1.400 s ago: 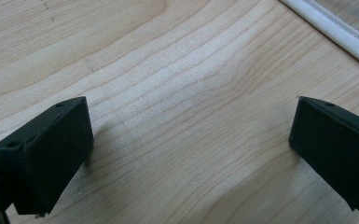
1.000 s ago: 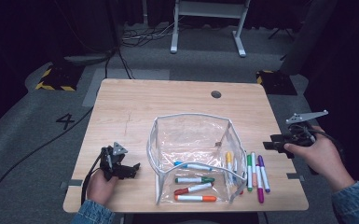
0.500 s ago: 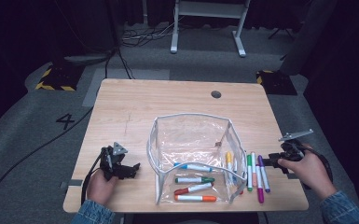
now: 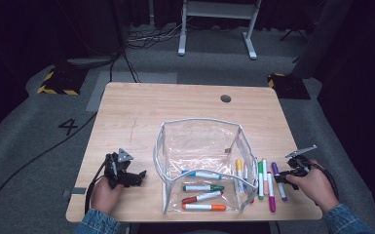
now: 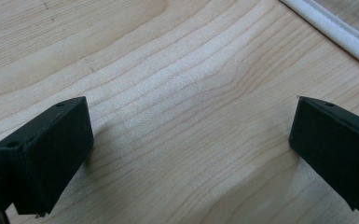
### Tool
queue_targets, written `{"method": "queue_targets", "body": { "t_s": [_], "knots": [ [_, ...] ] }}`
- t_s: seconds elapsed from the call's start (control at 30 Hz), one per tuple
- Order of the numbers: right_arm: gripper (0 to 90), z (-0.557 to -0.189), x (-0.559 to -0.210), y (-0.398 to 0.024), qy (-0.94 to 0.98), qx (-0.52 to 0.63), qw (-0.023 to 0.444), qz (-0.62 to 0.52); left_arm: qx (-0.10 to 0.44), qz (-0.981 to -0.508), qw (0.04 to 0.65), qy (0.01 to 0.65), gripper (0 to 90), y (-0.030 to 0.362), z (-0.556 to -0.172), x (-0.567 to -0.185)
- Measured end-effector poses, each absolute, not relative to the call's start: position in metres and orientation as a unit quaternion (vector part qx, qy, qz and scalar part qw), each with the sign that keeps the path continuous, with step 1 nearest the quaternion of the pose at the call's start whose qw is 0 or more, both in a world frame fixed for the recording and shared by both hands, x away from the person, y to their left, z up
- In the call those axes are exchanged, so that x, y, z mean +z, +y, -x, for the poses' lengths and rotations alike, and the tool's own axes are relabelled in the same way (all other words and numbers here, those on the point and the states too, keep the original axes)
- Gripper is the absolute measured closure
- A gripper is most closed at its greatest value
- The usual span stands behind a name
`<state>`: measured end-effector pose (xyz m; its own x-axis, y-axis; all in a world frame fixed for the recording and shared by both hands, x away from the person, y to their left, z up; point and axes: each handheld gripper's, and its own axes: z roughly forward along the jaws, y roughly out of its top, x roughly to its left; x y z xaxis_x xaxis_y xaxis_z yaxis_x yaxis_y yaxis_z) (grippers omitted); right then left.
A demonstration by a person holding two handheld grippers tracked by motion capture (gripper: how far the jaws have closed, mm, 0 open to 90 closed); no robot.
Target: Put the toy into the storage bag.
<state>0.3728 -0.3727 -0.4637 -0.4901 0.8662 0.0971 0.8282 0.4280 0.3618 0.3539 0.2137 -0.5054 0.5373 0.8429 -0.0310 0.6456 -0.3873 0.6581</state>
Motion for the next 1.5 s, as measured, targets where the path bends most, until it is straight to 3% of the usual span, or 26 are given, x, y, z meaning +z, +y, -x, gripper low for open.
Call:
{"method": "queue_targets", "body": {
  "t_s": [0.03, 0.3, 0.97, 1.5],
  "knots": [
    [76.0, -0.373, -0.464, -0.373, 0.841, 0.179, 0.054, -0.508, 0.156, -0.818, 0.315, 0.455, 0.0, 0.214, -0.354, -0.505],
    [77.1, -0.374, -0.452, -0.377, 0.823, 0.199, 0.063, -0.528, 0.156, -0.818, 0.315, 0.455, 0.0, 0.214, -0.354, -0.505],
    [77.1, -0.359, -0.305, -0.335, 0.854, 0.308, 0.097, -0.408, 0.156, -0.818, 0.315, 0.455, 0.0, 0.214, -0.354, -0.505],
    [77.1, -0.356, -0.241, -0.244, 0.905, 0.311, 0.089, -0.276, 0.156, -0.818, 0.314, 0.455, 0.0, 0.214, -0.353, -0.505]
  ]
}}
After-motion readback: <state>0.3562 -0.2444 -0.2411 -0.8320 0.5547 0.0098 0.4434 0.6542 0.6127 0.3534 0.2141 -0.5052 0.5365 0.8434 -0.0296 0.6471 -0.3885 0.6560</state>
